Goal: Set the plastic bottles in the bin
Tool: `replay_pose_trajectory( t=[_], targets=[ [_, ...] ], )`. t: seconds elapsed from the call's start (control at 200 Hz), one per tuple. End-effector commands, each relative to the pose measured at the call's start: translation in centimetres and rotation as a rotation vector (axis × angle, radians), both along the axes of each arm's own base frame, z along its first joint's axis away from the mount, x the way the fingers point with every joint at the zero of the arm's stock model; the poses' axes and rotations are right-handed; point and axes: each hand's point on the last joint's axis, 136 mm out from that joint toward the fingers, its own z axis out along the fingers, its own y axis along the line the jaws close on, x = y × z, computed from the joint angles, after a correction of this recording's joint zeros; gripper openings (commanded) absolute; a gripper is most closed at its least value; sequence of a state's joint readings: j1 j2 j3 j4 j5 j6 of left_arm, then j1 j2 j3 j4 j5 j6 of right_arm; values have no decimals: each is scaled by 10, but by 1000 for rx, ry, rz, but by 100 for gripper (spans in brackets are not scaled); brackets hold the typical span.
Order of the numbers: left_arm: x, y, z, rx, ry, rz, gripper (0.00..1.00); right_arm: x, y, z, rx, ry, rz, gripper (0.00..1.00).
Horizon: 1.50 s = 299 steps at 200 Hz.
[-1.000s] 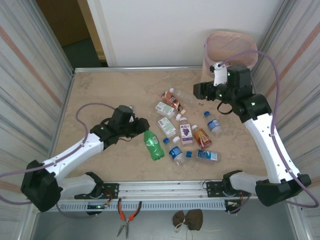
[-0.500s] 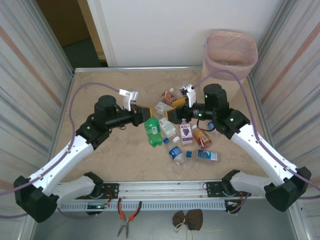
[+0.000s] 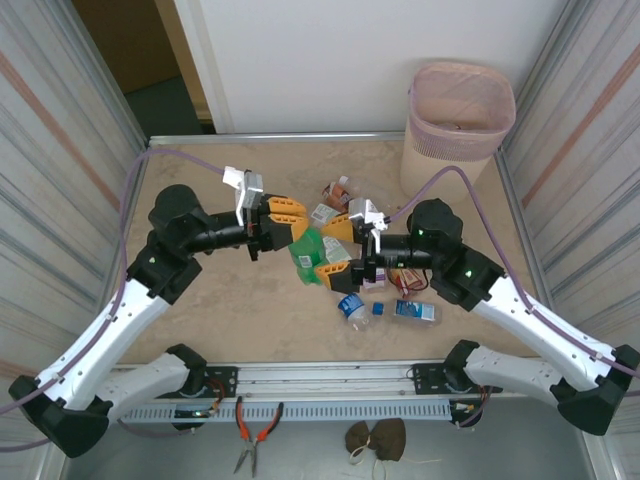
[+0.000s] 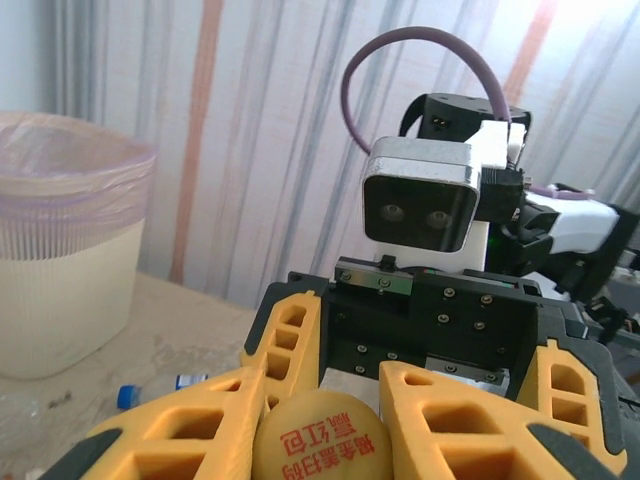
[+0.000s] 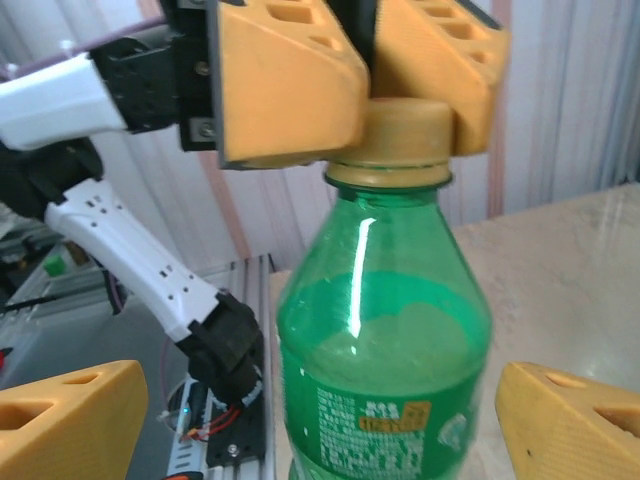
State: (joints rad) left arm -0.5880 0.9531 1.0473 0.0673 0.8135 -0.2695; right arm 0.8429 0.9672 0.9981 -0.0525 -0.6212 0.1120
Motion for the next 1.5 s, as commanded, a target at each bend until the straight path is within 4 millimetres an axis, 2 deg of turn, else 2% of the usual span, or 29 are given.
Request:
replay_pose_trajectory(
  t=[0.0, 0.08, 0.105, 0.175, 0.341, 0.676, 0.777, 0.917, 1.087, 1.147, 1.288, 1.378, 1.493],
  targets=[
    [-23, 6, 32, -61, -125, -76, 6, -4, 7, 12, 21, -82, 10, 89],
    [-25, 7, 36, -67, -134, -81, 6, -6, 9, 16, 24, -95, 5, 88],
    [-26, 7, 37, -67, -137, -81, 6, -2, 15, 8, 5, -81, 8, 87],
    [-26, 8, 38, -69, -137, -77, 6, -3, 19, 8, 6, -87, 11, 86],
    [-26, 9, 40, -73, -142, -68, 6, 11, 21, 6, -1, -79, -62, 80],
    [-23, 11, 39, -71, -139, -42, 6, 7, 23, 11, 17, -87, -45, 67],
    [-21, 11, 38, -69, -134, -33, 9, 5, 24, 11, 17, -84, -38, 63],
    [-17, 12, 38, -70, -131, -6, 20, 7, 24, 11, 15, -84, -47, 60],
    [-6, 19, 34, -55, -122, 94, 57, 14, 20, 12, 4, -88, -92, 58],
    [0, 25, 33, -48, -123, 154, 65, 19, 17, 13, -1, -86, -114, 57],
    [10, 37, 26, -35, -123, 269, 72, 40, 3, 14, -19, -54, -197, 56],
    [12, 41, 22, -27, -120, 304, 73, 62, -13, 18, -16, -15, -283, 55],
    [15, 43, 16, -11, -107, 320, 73, 100, -44, 29, 3, 54, -430, 54]
  ],
)
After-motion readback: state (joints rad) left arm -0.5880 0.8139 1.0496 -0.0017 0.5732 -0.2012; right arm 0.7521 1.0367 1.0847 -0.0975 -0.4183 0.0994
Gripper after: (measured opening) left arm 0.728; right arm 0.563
